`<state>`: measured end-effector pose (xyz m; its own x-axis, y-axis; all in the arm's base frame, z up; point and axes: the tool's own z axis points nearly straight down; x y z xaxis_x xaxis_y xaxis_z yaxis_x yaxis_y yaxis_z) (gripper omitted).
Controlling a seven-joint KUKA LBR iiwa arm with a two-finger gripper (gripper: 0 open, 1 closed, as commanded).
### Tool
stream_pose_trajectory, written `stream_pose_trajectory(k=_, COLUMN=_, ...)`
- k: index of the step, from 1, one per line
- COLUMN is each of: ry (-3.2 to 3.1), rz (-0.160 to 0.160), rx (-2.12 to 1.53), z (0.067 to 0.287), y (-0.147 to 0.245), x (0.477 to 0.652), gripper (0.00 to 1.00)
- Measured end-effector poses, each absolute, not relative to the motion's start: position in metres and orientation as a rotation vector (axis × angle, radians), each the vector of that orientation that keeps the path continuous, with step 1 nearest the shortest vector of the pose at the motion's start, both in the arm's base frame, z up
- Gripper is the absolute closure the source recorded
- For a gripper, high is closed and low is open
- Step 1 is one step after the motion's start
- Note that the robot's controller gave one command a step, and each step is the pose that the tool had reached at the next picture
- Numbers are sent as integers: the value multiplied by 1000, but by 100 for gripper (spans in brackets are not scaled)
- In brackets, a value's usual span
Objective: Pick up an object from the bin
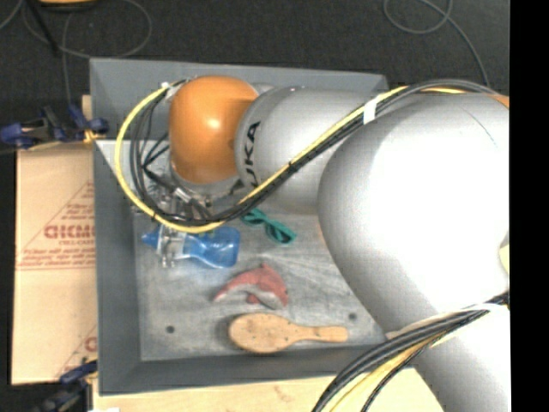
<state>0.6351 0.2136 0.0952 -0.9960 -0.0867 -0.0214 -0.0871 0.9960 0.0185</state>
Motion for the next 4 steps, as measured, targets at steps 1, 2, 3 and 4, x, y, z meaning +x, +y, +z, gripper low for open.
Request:
stream_pose_trajectory(k=1, ry=3118, rz=30, rx=-135, z=95, y=214, x=635, gripper=100)
stream_pose_trajectory(k=2, ry=3118, rz=30, rx=-133, z=95, y=214, x=635, gripper=100)
stream_pose_trajectory(k=3, ry=3118, rz=30, rx=-132, z=95, y=214, x=635, gripper=100)
stream_pose_trajectory(k=4, ry=3118, rz=31, rx=-132, z=95, y=214, x=635, gripper=100)
